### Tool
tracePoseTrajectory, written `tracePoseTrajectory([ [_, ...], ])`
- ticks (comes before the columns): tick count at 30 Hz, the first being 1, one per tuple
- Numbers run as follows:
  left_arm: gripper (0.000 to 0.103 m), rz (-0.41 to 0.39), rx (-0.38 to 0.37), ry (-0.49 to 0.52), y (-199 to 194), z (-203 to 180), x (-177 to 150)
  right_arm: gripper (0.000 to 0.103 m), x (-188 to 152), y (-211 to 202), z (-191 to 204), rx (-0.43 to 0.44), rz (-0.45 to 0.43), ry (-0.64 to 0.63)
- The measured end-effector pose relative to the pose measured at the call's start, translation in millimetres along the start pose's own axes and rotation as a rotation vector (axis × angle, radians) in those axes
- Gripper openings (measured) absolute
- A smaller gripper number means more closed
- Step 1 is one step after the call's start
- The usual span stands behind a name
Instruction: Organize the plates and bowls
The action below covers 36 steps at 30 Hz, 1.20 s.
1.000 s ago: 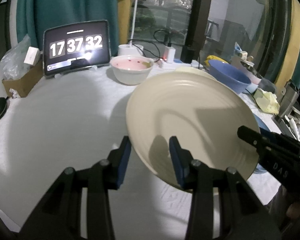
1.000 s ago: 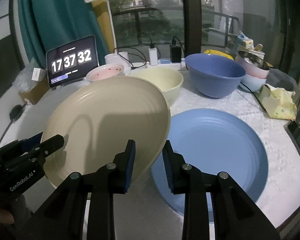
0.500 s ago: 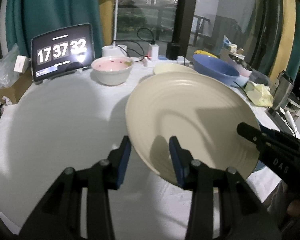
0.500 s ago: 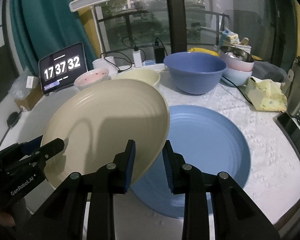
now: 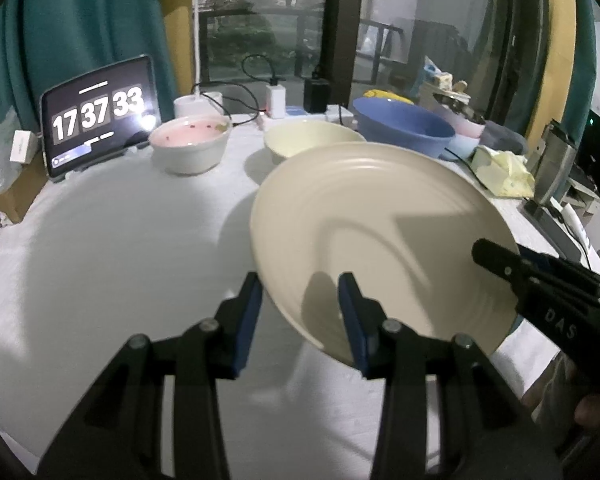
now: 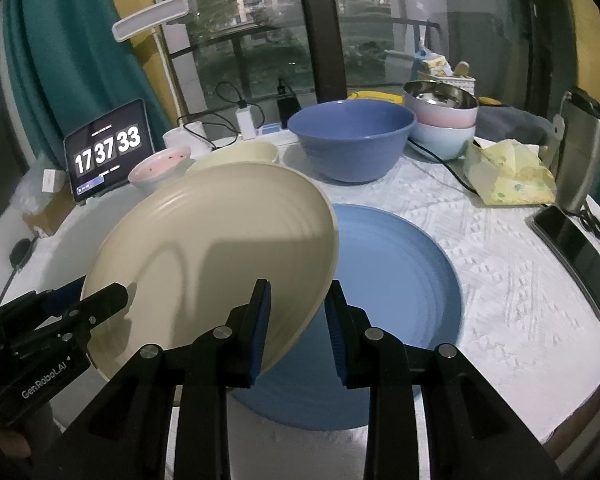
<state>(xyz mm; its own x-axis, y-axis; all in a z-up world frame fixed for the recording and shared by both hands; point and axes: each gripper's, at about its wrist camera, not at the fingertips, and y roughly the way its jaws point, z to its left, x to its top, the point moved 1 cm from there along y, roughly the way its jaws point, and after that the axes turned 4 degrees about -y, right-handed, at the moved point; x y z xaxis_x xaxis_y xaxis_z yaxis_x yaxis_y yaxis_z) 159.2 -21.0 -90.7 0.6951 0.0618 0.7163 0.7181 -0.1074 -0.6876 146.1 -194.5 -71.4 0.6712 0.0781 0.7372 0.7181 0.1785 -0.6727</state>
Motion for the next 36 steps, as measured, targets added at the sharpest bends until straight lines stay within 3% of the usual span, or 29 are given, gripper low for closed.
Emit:
tracePoseTrajectory([
  [36, 0.041, 0.073, -0.056, 0.104, 33.5, -66.3, -8.2, 0.030, -16.4, 0.1, -67.0, -0.081, 0.015, 0.112],
])
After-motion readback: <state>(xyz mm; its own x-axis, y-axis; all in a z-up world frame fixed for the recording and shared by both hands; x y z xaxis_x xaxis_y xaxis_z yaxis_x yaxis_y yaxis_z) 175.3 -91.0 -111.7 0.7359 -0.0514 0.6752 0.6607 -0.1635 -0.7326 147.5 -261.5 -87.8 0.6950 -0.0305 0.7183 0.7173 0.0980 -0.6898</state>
